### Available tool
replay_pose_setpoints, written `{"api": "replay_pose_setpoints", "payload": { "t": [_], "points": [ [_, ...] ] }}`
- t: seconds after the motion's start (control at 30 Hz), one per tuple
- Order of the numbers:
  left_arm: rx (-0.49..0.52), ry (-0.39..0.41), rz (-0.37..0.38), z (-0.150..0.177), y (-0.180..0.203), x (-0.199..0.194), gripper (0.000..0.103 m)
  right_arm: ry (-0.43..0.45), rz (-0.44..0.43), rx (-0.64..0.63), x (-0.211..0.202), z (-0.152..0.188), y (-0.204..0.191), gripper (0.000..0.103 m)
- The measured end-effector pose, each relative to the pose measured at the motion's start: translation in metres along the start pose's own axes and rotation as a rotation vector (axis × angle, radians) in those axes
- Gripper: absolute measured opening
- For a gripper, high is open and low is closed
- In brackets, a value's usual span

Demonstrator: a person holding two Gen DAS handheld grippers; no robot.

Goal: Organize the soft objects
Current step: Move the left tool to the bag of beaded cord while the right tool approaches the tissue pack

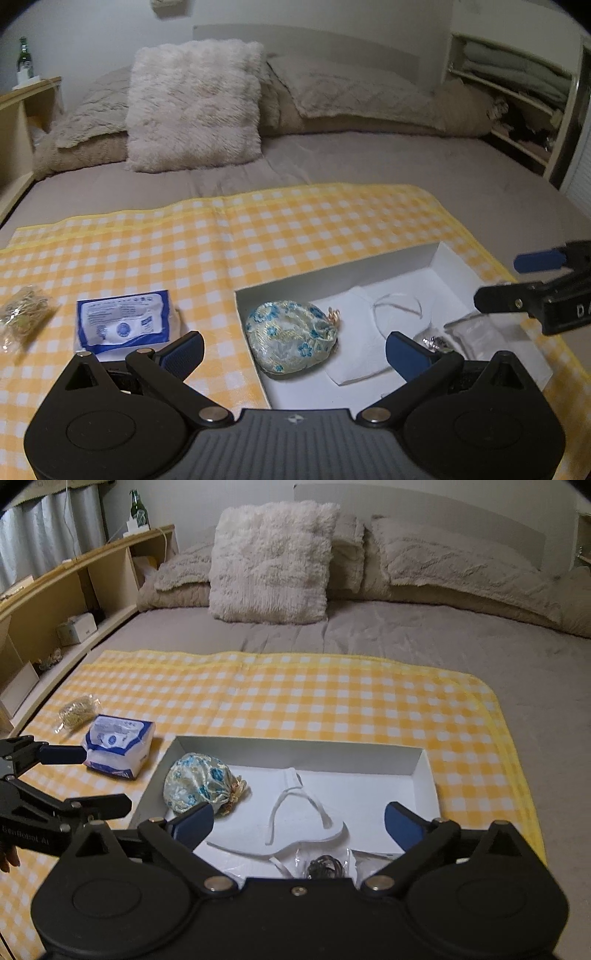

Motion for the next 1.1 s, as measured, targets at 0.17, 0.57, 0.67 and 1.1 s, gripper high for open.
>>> {"api": "replay_pose_setpoints", "payload": {
  "t": [0.17,0.57,0.67,1.1],
  "points": [
    [-0.045,0.019,-0.002,-0.001,-0.007,-0.016,0.103,0.052,0.003,-0.004,-0.018,0.001,-0.009,0.102],
    [-0.154,0.041,-0.032,0.003,-0.038,-0.040,0.103,0.186,0.008,-0.028,-0.039,0.001,-0.033,0.103],
    [-0.183,0.040,-0.049,0.006,-0.048,-0.041,0.103,0.189,0.008,-0.037,-0.035,0.001,-0.039,0.103],
    [-0.252,0.030,-0.142,0.019,-0.104,-0.038,0.103,0.210,-0.019,-0.050,-0.006,-0.014,-0.077,0.103]
  ]
}}
Point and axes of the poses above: each gripper's, at about its wrist camera, not at the fingertips, and x roughly the way its jaws point, y to its right, z to its underside, the point moved 4 cm from there along x, roughly the way its jaws point, and after that the axes turned 14 degrees about -z, right-handed, at the moved point
